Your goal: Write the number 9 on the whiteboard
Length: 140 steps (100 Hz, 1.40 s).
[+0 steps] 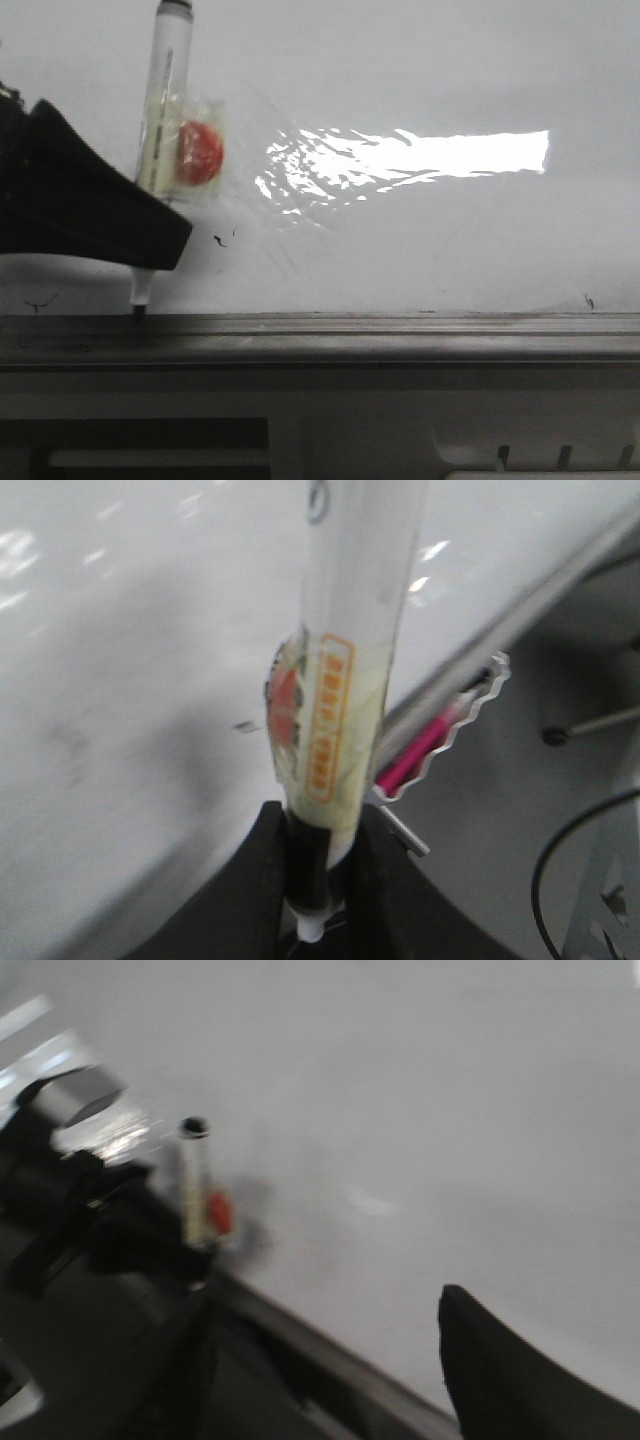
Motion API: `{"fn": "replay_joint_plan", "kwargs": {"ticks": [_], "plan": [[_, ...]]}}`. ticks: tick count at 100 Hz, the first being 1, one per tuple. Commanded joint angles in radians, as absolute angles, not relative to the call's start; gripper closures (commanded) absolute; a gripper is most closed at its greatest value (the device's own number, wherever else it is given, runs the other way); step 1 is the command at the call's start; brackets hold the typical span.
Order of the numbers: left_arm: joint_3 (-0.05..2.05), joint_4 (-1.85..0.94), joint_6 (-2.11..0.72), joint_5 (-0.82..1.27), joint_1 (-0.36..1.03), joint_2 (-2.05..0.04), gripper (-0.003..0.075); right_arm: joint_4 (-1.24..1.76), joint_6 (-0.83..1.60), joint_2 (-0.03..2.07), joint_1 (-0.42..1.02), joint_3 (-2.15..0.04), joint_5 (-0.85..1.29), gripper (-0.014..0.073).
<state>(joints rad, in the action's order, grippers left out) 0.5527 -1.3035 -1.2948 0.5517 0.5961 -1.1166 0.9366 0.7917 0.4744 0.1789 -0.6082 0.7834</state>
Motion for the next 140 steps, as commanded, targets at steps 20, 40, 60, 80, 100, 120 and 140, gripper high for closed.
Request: {"fn": "replay_joint_plan", "kwargs": {"ticks": [20, 40, 60, 80, 100, 120, 140], "plan": [[0.583, -1.566, -1.730, 0.841, 0.594, -1.102, 0.0738, 1.278, 1.245, 0.652, 0.312, -0.648, 0.839, 0.0178], [0.583, -1.566, -1.736, 0.885, 0.594, -1.109, 0.0738, 1.291, 1.333, 0.848, 0.497, -0.714, 0.746, 0.0178], [0.583, -1.566, -1.736, 0.891, 0.594, -1.109, 0.0738, 1.291, 1.337, 1.025, 0.675, -0.796, 0.571, 0.0178], [0.583, -1.566, -1.736, 0.898, 0.594, -1.109, 0.0738, 1.291, 1.337, 1.121, 0.735, -0.825, 0.508, 0.0312], [0.583, -1.578, -1.681, 0.879, 0.588, -1.099, 0.0647, 1.267, 1.337, 1.109, 0.735, -0.825, 0.443, 0.0656], [0.583, -1.451, -1.403, 0.843, 0.529, -0.982, 0.0197, 1.061, 1.334, 1.039, 0.735, -0.827, 0.557, 0.0657], [0.583, -1.296, -1.282, 0.871, 0.429, -0.789, 0.0142, 0.808, 1.115, 0.974, 0.735, -0.885, 0.674, 0.0660]]}}
